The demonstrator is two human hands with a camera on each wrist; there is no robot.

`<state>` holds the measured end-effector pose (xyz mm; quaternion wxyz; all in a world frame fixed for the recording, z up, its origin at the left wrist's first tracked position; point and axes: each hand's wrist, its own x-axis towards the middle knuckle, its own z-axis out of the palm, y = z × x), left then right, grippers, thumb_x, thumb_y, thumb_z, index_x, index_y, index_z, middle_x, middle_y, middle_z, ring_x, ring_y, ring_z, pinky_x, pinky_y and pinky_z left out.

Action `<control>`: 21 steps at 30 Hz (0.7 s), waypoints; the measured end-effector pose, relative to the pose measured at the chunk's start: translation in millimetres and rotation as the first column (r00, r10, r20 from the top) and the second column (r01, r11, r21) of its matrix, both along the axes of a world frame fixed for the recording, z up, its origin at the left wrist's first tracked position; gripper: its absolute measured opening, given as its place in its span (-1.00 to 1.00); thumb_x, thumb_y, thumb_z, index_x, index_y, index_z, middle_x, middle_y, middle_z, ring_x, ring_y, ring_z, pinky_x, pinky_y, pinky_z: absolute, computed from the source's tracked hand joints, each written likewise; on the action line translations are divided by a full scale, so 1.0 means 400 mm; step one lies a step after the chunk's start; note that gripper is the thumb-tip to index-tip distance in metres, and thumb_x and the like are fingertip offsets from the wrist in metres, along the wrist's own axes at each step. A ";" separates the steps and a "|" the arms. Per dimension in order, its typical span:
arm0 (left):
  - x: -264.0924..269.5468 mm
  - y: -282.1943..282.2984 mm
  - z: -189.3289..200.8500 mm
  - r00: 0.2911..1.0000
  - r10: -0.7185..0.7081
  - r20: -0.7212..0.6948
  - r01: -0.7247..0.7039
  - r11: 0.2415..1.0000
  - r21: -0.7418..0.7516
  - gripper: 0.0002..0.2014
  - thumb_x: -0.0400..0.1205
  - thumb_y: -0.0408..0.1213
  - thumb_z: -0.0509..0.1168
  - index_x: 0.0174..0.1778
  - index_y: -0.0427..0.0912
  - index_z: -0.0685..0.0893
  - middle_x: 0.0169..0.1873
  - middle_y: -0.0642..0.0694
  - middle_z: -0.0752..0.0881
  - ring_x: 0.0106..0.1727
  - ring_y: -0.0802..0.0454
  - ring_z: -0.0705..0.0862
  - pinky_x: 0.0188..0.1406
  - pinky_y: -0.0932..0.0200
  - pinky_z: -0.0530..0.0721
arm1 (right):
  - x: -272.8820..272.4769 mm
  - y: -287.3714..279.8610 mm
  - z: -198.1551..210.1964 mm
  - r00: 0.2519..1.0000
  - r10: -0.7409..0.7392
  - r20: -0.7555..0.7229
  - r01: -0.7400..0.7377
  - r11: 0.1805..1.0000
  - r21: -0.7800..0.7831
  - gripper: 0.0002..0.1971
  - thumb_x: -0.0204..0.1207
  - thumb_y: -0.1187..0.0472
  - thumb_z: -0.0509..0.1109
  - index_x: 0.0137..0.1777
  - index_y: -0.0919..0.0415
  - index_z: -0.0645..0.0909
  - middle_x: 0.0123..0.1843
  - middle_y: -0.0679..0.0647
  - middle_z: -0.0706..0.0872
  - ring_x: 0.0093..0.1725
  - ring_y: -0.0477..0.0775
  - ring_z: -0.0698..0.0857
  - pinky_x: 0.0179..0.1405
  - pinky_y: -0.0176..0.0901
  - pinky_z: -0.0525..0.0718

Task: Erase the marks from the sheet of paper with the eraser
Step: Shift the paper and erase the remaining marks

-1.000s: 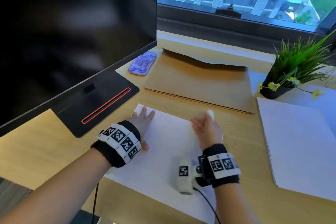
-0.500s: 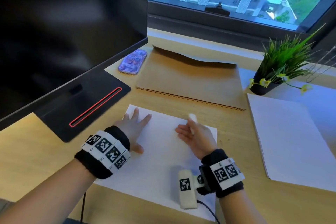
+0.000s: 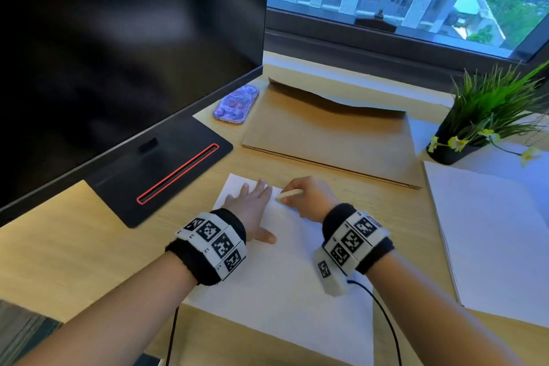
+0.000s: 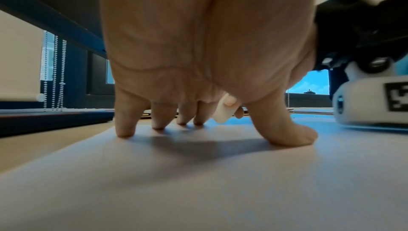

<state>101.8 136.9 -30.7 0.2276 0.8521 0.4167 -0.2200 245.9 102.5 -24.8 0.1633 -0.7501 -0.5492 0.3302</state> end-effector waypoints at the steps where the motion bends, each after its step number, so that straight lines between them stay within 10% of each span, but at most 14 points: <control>1: -0.002 0.002 -0.001 1.000 -0.002 0.005 0.002 1.000 -0.007 0.04 0.52 0.09 0.38 0.66 -0.13 -0.22 0.65 -0.03 -0.30 0.66 -0.17 -0.19 0.58 -0.25 0.03 | 0.000 0.018 -0.002 0.999 0.012 0.035 -0.012 1.000 -0.003 -0.77 0.56 0.15 0.40 0.15 0.23 0.69 -0.08 0.05 0.58 -0.12 0.03 0.56 -0.15 -0.19 0.60; 4: -0.010 0.009 -0.008 1.000 -0.011 0.011 0.011 1.000 -0.013 0.06 0.50 0.10 0.40 0.66 -0.10 -0.24 0.64 -0.01 -0.32 0.67 -0.14 -0.20 0.59 -0.23 -0.01 | -0.003 0.049 0.000 0.990 0.055 0.127 -0.057 0.998 0.016 -0.76 0.54 0.10 0.43 0.10 0.22 0.69 -0.12 0.05 0.61 -0.17 0.02 0.57 -0.34 -0.25 0.51; 12: -0.014 0.011 -0.015 1.000 -0.024 -0.011 0.024 1.000 -0.003 0.06 0.51 0.16 0.36 0.65 -0.06 -0.28 0.63 0.01 -0.35 0.67 -0.11 -0.23 0.59 -0.23 -0.02 | 0.018 0.045 -0.008 0.915 0.316 0.252 -0.292 0.948 -0.127 -0.79 0.59 0.11 0.34 0.08 0.18 0.72 0.06 0.12 0.75 0.04 0.13 0.67 0.04 -0.07 0.62; 21: -0.018 0.009 -0.016 0.999 -0.042 -0.028 0.042 0.999 -0.001 0.05 0.54 0.18 0.31 0.64 -0.11 -0.33 0.62 -0.01 -0.39 0.66 -0.09 -0.26 0.60 -0.17 -0.08 | 0.016 0.040 -0.024 0.885 0.359 0.298 -0.328 0.933 -0.149 -0.83 0.62 0.08 0.29 0.08 0.06 0.69 -0.01 0.03 0.69 -0.04 0.06 0.64 -0.02 -0.12 0.63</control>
